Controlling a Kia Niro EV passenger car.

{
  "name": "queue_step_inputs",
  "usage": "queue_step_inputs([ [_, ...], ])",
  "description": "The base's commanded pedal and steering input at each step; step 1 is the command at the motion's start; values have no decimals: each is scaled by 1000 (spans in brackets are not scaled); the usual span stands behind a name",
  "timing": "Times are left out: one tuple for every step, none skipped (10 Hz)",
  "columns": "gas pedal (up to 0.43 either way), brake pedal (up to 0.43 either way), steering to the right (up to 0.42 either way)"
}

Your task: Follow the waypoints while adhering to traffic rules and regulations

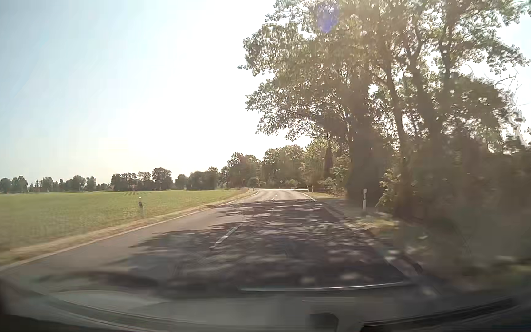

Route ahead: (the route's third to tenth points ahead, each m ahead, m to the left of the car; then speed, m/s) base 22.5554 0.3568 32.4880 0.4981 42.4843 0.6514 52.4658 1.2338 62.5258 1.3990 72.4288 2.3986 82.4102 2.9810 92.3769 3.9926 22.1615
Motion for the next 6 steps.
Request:
queue_step_inputs([
  [280, 6, 0],
  [280, 6, 0],
  [280, 6, 0],
  [280, 12, 0],
  [280, 6, 0],
  [280, 6, 0],
])
